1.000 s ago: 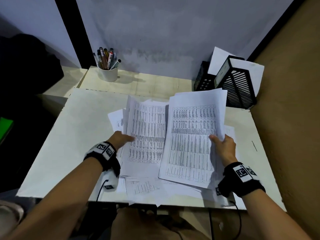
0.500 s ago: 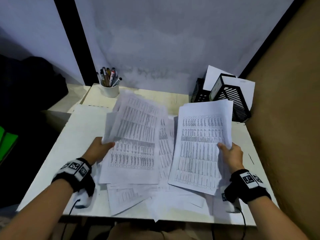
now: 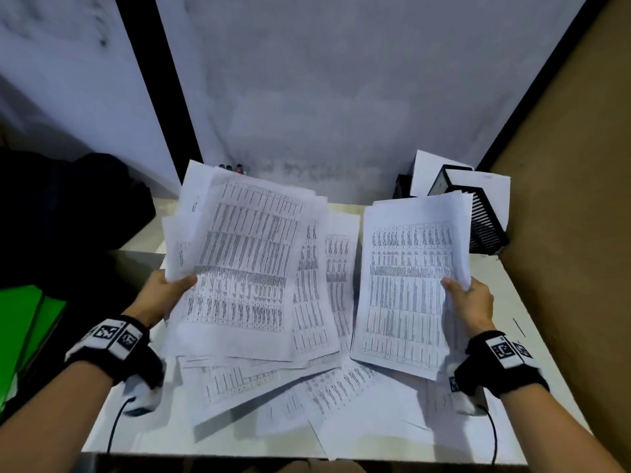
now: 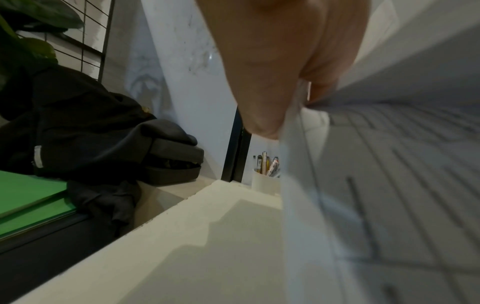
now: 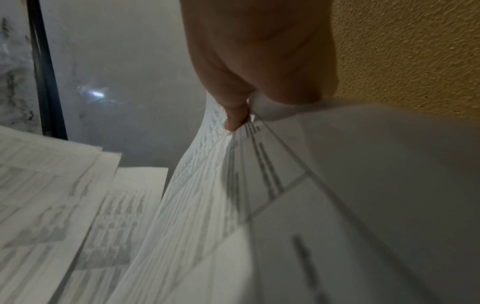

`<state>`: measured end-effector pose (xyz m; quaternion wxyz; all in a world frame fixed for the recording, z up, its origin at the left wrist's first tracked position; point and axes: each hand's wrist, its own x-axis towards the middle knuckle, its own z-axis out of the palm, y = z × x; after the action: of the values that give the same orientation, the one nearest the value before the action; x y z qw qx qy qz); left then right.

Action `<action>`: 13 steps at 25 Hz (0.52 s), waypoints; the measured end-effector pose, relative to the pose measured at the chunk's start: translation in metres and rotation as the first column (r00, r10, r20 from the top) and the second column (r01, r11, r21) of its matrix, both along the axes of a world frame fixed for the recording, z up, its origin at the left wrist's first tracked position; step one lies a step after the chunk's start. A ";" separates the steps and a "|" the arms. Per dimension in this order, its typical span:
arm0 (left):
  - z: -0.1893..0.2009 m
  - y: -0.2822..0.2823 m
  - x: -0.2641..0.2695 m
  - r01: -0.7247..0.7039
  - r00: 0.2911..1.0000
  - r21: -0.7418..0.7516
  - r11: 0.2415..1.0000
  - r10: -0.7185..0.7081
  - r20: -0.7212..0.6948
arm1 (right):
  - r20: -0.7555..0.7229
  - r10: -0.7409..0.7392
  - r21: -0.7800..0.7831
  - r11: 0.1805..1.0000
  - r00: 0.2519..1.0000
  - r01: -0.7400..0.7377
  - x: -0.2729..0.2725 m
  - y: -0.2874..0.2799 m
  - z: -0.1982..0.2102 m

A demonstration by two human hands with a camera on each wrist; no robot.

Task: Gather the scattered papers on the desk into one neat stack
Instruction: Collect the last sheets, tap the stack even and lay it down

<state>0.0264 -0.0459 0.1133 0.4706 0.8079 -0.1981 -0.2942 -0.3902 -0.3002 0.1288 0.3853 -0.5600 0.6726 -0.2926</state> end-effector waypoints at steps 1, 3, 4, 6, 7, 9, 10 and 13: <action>-0.005 0.000 0.001 -0.011 1.000 0.035 0.999 0.011 -0.005 | 0.002 -0.007 0.002 1.000 1.000 0.007 0.003 0.002 0.000; -0.009 0.000 0.003 -0.009 1.000 0.081 0.997 0.010 -0.002 | -0.009 -0.023 -0.012 1.000 1.000 0.023 0.007 0.006 0.002; -0.011 -0.001 0.003 -0.002 1.000 0.088 0.996 0.003 -0.010 | -0.017 -0.031 -0.028 0.999 0.999 0.031 0.009 0.008 0.004; -0.017 -0.003 0.001 0.025 0.999 0.105 0.994 -0.021 -0.042 | -0.011 -0.039 -0.049 0.998 0.999 0.039 0.017 0.014 0.010; -0.020 -0.004 -0.003 0.037 0.998 0.122 0.992 -0.032 -0.050 | 0.001 -0.035 -0.056 0.998 0.999 0.035 0.024 0.016 0.012; -0.025 -0.007 -0.014 0.067 0.996 0.136 0.988 -0.059 -0.065 | -0.013 -0.012 -0.067 0.998 1.000 0.011 0.040 0.023 0.013; -0.026 -0.009 -0.018 0.083 0.994 0.132 0.988 -0.073 -0.076 | -0.051 0.001 -0.069 0.998 0.999 -0.005 0.048 0.028 0.011; -0.009 -0.011 -0.010 0.107 0.994 0.107 0.989 -0.103 -0.044 | -0.209 0.046 -0.070 0.996 0.977 -0.062 0.063 0.039 0.002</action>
<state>0.0161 -0.0568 0.1043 0.4134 0.8150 -0.2148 -0.3445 -0.3269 -0.2609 0.1306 0.2993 -0.6198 0.6819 -0.2477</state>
